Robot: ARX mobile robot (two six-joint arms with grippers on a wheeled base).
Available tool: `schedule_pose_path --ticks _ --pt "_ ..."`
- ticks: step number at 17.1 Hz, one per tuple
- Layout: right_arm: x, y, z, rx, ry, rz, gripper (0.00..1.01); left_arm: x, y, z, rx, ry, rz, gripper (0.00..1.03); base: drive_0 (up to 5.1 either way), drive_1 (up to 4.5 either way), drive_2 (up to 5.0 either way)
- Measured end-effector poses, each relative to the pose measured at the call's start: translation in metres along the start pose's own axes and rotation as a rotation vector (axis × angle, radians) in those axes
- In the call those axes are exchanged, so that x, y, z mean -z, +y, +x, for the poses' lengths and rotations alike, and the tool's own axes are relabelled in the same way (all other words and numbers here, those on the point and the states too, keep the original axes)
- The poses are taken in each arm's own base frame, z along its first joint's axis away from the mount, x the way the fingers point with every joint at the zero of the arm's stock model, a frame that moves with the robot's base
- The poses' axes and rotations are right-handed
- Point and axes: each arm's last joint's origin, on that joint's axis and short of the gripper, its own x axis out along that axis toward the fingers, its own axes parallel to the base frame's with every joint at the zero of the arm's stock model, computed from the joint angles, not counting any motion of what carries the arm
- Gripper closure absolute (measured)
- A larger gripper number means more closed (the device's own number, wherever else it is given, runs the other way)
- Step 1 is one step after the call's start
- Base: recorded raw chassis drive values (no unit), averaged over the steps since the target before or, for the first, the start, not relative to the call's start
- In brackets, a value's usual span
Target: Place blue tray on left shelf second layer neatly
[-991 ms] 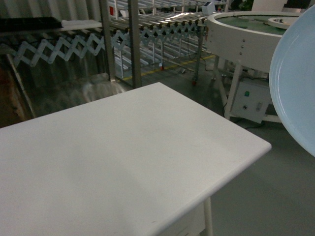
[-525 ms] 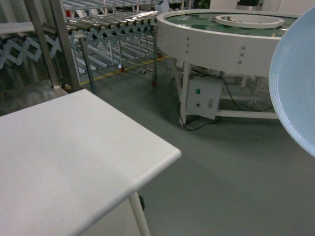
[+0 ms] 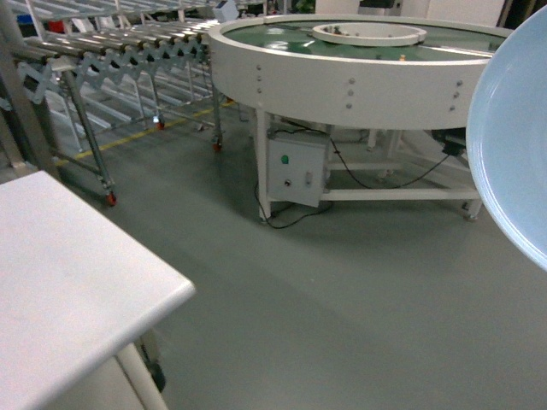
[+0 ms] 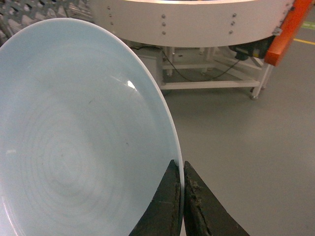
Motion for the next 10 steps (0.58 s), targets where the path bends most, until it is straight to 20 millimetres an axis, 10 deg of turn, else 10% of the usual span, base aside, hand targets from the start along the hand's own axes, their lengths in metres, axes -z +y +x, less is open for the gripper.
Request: schedule_pose_path --ticks 10 --pt "0.0001 0.0000 0.0001 0.000 0.001 0.000 0.99 0.0000 0.0000 0.0000 -0.001 0.000 0.000 0.05 3.2 -2.01 -5.4"
